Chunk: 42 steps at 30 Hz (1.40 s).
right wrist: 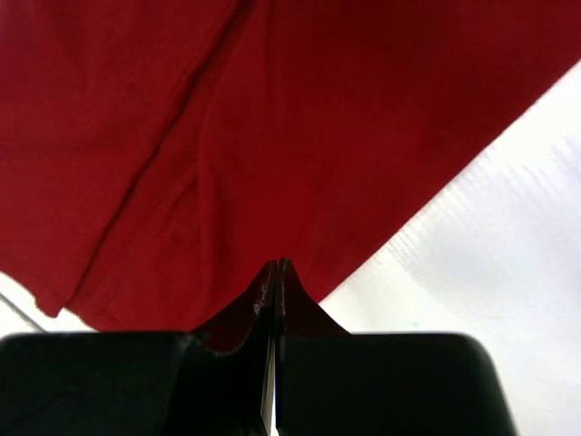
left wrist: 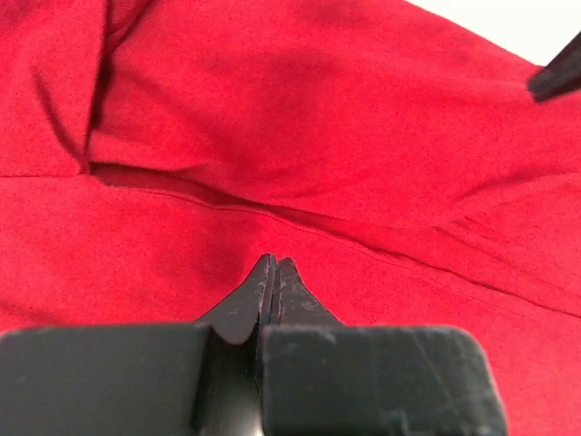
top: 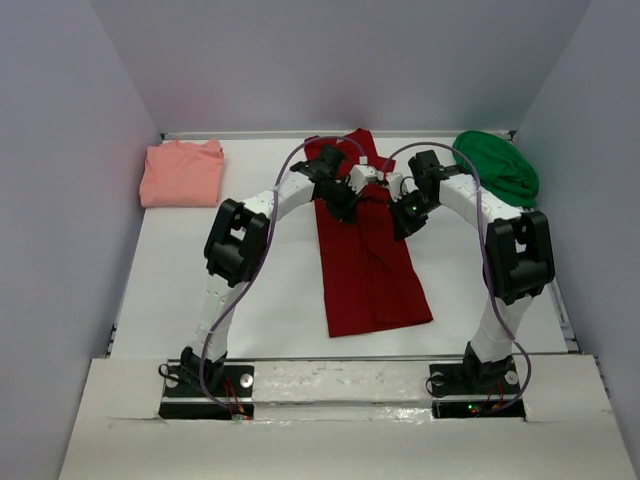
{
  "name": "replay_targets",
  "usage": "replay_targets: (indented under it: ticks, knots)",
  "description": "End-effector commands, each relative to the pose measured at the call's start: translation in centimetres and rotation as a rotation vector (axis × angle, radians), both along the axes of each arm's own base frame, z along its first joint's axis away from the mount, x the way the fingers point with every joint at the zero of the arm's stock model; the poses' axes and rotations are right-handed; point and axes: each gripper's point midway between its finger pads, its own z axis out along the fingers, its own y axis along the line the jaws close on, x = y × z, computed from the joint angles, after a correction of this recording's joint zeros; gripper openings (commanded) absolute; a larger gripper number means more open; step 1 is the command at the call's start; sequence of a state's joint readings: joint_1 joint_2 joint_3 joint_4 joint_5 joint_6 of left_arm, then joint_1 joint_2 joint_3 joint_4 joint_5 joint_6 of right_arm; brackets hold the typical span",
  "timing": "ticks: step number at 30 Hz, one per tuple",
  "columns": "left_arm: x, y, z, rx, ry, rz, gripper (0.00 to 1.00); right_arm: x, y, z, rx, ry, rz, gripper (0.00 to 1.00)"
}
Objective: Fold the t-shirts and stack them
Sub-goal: Rotate the tshirt 90 degrees
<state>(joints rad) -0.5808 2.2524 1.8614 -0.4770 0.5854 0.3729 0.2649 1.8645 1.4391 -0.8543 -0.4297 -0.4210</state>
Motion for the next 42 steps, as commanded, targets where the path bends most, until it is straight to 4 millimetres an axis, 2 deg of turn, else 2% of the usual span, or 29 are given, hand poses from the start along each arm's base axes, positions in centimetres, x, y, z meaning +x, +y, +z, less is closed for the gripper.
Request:
replay_targets:
  ticks: [1,8,15,18,20,27,34,38,42]
  knots:
    - [0.9,-1.3,2.1,-0.016,-0.065,0.024,0.0,-1.3,1.7,1.5,0.085,0.042,0.055,0.0]
    - [2.6,-1.0,-0.3,0.033,-0.068,0.093,0.0,-4.2,1.3,-0.1,0.091,0.129,0.071,0.0]
    - [5.1,-1.1,-0.4,0.007,-0.102,0.191,0.0,-5.6,1.4,-1.6,0.102,0.199,0.071,0.0]
    - [7.2,0.0,-0.6,0.003,-0.114,0.26,0.0,-6.2,1.1,-2.1,0.094,0.213,0.072,0.0]
    - [7.8,0.4,-0.5,0.006,-0.114,0.276,0.0,-6.4,1.0,-2.2,0.091,0.219,0.074,0.0]
    - [8.4,1.0,-1.3,-0.012,-0.093,0.291,0.0,-6.2,0.8,-3.2,0.081,0.208,0.099,0.0]
    - [8.5,1.1,-2.2,-0.001,-0.086,0.288,0.0,-3.9,1.4,-4.7,0.081,0.183,0.102,0.0]
    - [9.0,1.2,-2.6,-0.003,-0.102,0.305,0.0,-4.0,2.1,-5.4,0.074,0.19,0.124,0.0]
    - [9.5,1.1,-3.1,0.009,-0.107,0.317,0.0,-3.8,1.8,-6.7,0.031,0.178,0.126,0.0]
